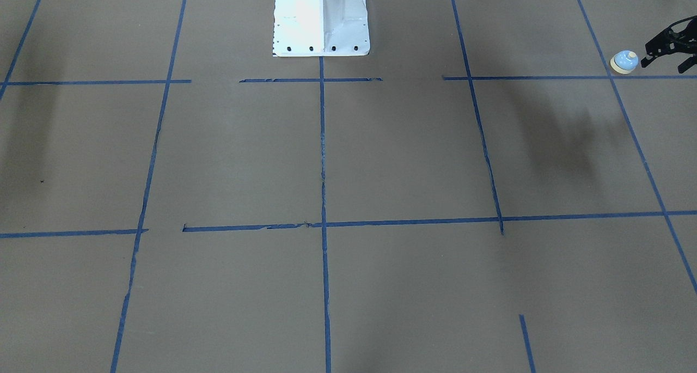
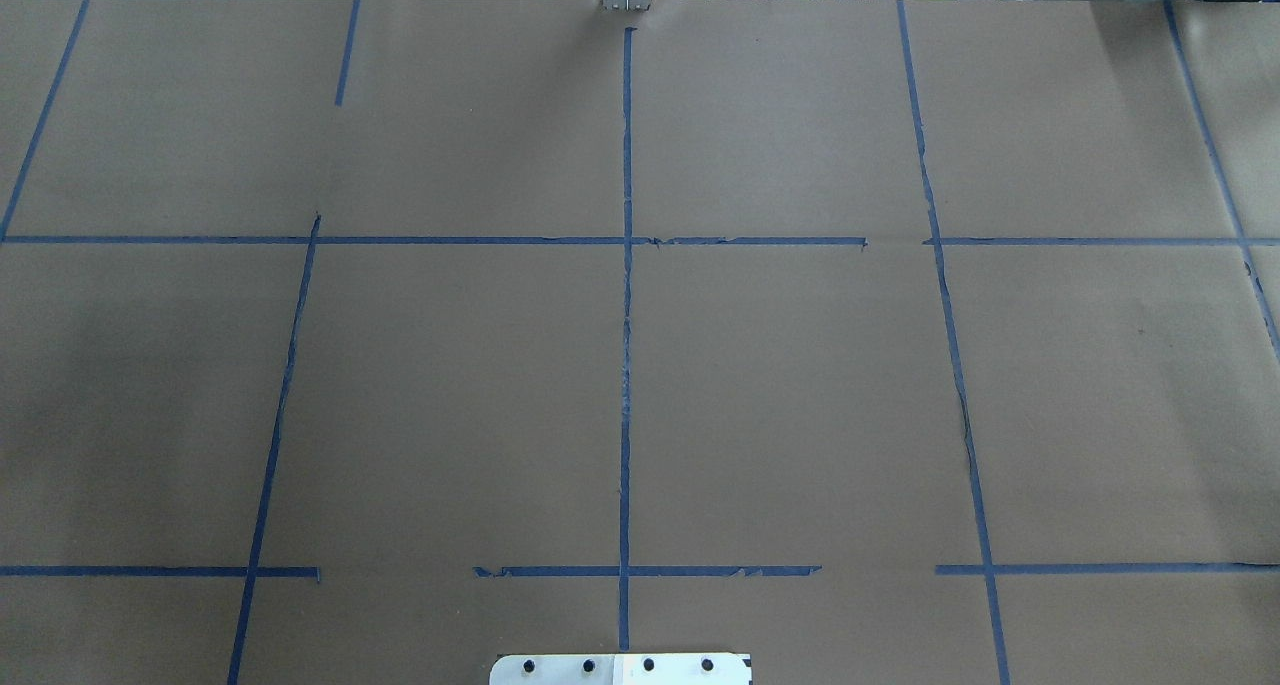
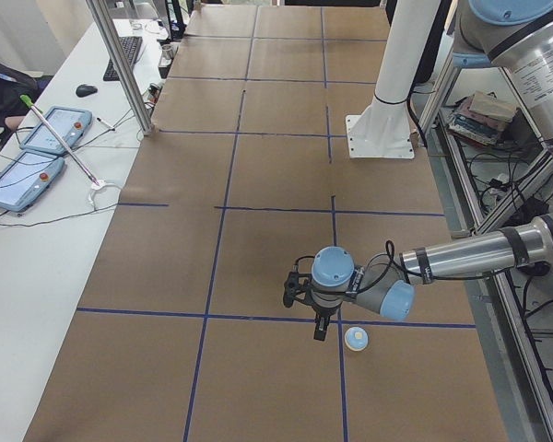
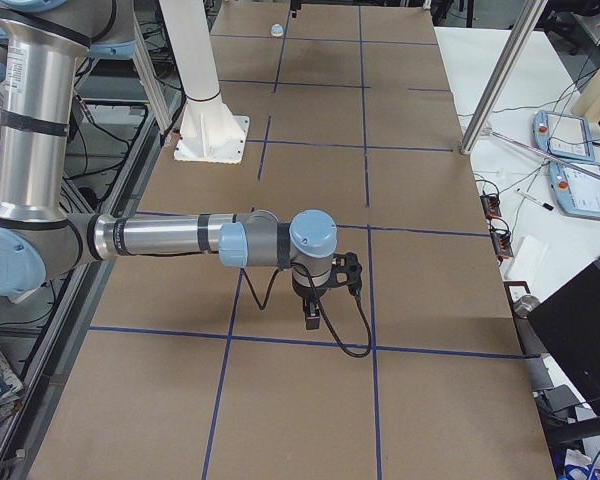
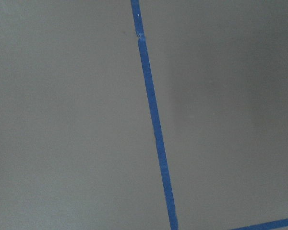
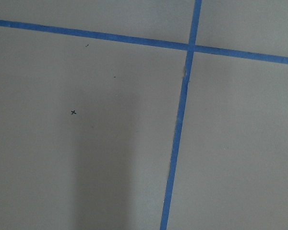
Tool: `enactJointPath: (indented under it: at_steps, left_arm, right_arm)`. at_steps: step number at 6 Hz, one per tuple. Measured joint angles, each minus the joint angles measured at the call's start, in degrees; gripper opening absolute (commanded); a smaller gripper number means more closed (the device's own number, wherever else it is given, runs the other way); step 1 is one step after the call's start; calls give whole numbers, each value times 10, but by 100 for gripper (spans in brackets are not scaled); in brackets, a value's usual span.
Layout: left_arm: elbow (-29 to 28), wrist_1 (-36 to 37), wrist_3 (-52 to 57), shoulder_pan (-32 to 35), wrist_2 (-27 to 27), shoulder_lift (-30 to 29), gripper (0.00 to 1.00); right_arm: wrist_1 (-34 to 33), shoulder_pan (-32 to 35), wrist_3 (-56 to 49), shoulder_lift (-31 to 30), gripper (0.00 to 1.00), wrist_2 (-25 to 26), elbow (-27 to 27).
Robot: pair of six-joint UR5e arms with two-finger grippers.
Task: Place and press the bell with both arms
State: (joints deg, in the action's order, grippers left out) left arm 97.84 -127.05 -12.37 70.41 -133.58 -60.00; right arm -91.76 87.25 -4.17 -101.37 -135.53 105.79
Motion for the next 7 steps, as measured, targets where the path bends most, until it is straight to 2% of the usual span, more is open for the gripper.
enactJointPath:
  at_steps: [3,7]
  left_arm:
    - [-53,-24,-11,-96,3,3,100]
    - [-83,-26,-11,-173,3,2,100]
  right_arm:
    - [0,-1,0,-2,100,0,0]
    - [0,0,0,-8,100,-2,9]
